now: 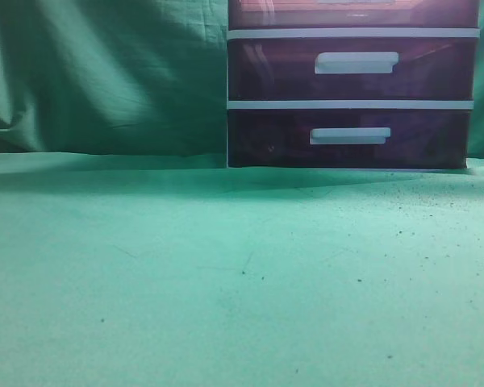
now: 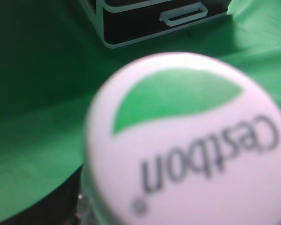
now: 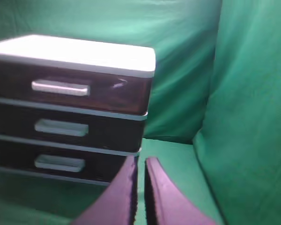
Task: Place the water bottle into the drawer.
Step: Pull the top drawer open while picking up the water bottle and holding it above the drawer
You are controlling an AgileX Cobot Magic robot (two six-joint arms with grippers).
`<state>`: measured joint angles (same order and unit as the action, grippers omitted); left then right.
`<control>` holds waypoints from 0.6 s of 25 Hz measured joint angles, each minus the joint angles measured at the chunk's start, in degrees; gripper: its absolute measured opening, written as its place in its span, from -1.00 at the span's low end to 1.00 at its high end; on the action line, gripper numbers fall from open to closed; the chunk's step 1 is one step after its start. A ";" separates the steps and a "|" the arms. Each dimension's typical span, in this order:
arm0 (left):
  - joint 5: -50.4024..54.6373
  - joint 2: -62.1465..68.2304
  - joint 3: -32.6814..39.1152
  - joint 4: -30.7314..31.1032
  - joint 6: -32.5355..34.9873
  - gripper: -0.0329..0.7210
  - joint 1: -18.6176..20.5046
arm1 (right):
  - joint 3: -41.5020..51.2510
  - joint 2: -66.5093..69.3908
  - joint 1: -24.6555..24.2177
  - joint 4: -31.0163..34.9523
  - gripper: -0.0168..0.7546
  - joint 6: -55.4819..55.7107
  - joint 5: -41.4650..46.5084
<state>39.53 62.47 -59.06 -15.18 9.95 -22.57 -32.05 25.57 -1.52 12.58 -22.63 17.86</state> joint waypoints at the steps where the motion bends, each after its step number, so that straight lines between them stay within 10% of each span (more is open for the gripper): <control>1: -0.11 0.00 0.00 -0.13 0.02 -0.13 0.00 | -2.16 2.60 0.00 1.12 -0.83 -6.67 -0.14; 15: -0.82 0.00 0.00 -0.34 0.35 -0.13 0.00 | -14.09 39.20 14.43 5.19 -0.83 -61.08 -31.60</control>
<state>38.71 62.47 -59.06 -15.52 10.30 -22.57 -46.14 64.77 12.92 17.77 -83.71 -13.73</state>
